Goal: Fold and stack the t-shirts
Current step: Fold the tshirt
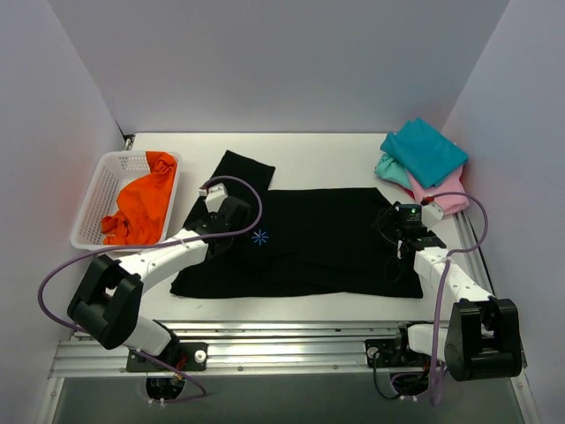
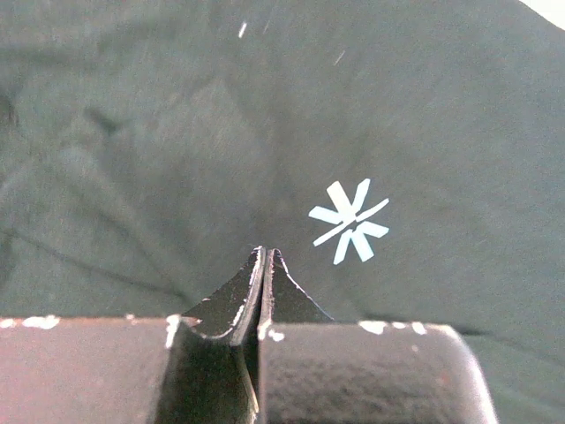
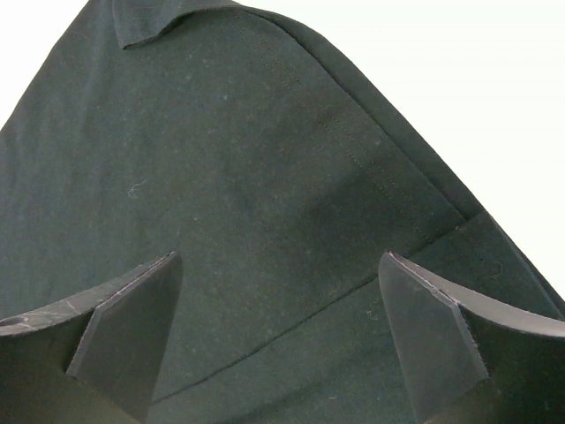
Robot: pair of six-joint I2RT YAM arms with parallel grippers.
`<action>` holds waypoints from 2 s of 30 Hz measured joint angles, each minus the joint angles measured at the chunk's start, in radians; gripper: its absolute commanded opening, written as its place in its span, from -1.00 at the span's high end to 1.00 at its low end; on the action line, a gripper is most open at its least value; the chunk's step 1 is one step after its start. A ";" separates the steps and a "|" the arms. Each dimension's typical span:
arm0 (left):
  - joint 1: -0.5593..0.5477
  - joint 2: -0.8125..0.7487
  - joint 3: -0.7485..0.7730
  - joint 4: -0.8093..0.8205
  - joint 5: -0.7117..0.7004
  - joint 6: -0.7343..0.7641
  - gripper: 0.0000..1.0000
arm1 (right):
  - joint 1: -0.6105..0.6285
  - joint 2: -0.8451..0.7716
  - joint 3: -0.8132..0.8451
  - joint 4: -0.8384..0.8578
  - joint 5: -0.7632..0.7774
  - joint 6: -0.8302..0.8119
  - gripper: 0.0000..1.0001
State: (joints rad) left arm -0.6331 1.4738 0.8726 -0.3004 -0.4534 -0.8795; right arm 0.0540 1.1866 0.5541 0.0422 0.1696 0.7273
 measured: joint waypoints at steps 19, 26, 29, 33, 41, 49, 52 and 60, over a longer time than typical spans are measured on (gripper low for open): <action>0.341 0.595 0.756 0.063 0.226 0.305 -0.44 | 0.040 -0.120 -0.075 0.076 -0.069 -0.050 -0.90; 0.452 0.985 1.282 -0.040 0.400 0.403 -0.63 | 0.053 -0.124 -0.075 0.108 -0.092 -0.061 -0.89; 0.476 1.122 1.437 -0.101 0.452 0.419 -0.63 | 0.059 -0.123 -0.075 0.112 -0.096 -0.064 -0.89; 0.491 1.226 1.611 -0.161 0.505 0.430 -0.62 | 0.061 -0.120 -0.076 0.117 -0.097 -0.066 -0.88; 0.492 1.210 1.572 -0.182 0.596 0.415 -0.44 | 0.066 -0.108 -0.076 0.121 -0.090 -0.067 -0.87; 0.476 1.172 1.481 -0.183 0.610 0.407 0.95 | 0.066 -0.108 -0.076 0.118 -0.064 -0.063 -0.87; 0.466 1.172 1.481 -0.183 0.601 0.411 0.95 | 0.066 -0.114 -0.076 0.108 -0.056 -0.056 -0.87; 0.448 1.103 1.392 -0.206 0.517 0.427 0.95 | 0.066 -0.124 -0.021 0.051 -0.018 -0.028 -0.87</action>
State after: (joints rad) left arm -0.1848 2.5767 2.2642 -0.5064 0.0639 -0.4526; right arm 0.1196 1.0622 0.5335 0.0929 0.1520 0.6991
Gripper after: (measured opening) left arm 0.036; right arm 0.934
